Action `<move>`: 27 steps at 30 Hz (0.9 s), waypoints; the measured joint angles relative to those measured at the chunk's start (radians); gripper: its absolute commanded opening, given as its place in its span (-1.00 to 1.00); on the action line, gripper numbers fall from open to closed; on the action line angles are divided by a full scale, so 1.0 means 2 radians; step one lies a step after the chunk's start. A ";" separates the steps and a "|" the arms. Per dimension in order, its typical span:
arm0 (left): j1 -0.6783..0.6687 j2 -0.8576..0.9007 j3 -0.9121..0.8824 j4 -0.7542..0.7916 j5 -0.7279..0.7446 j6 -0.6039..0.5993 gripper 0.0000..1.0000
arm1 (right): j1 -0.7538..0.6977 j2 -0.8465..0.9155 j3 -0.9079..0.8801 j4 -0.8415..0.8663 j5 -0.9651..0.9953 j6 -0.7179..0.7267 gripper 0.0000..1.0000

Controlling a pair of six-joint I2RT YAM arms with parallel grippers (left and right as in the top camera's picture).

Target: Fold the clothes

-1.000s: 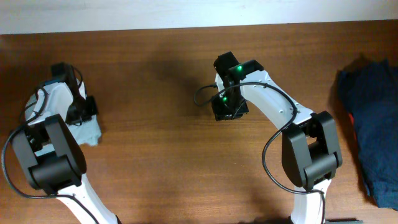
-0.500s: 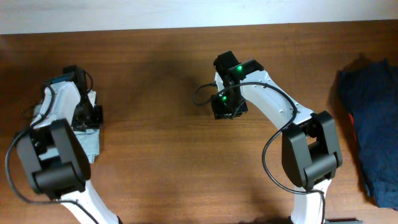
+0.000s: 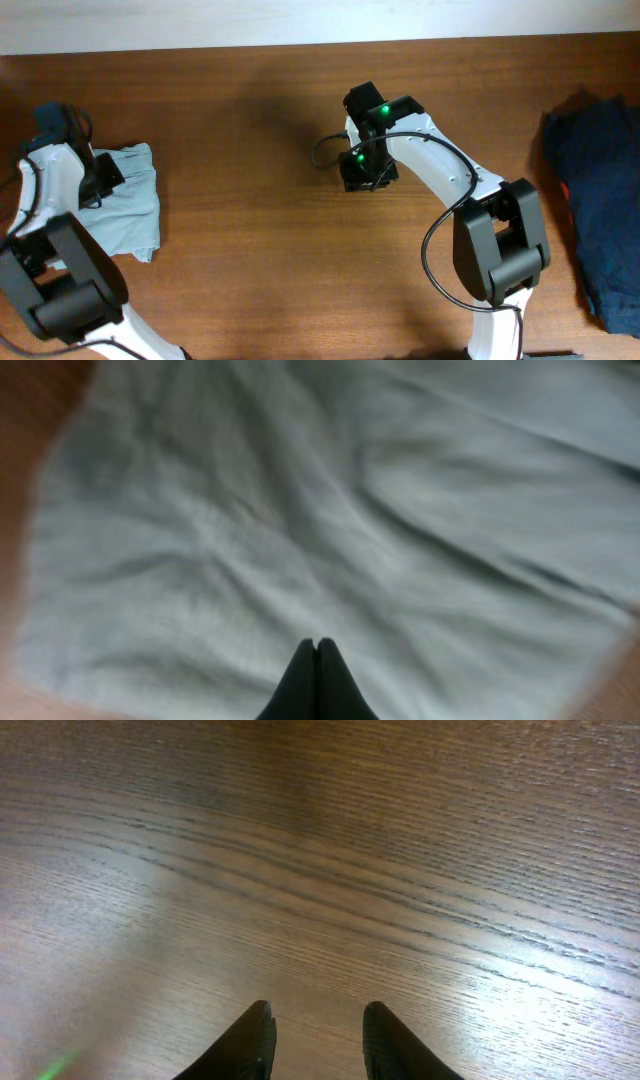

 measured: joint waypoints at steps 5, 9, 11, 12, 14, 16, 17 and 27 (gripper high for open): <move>0.000 0.052 -0.008 0.032 0.003 -0.015 -0.99 | 0.000 0.000 0.000 0.000 0.000 0.000 -0.32; -0.001 0.063 -0.005 0.075 0.002 -0.018 -0.99 | 0.000 0.000 0.000 -0.003 0.000 0.000 -0.31; -0.001 0.068 -0.003 0.102 0.003 -0.005 -0.99 | 0.000 0.000 0.000 -0.003 0.000 0.000 -0.31; -0.002 0.072 -0.002 0.120 0.005 0.005 -0.99 | 0.000 0.000 0.000 -0.003 0.000 0.000 -0.31; -0.002 0.080 0.003 0.145 0.009 0.027 -0.99 | 0.000 0.000 0.000 -0.003 0.000 0.000 -0.31; -0.003 0.085 0.006 0.164 0.012 0.049 -0.99 | 0.000 0.000 0.000 -0.003 0.000 0.000 -0.31; -0.004 0.087 0.007 0.174 0.015 0.066 -0.99 | 0.000 0.000 0.000 -0.005 0.000 0.000 -0.31; -0.010 0.093 0.021 0.168 0.044 0.159 -0.28 | 0.000 0.000 0.000 -0.017 0.000 0.000 -0.31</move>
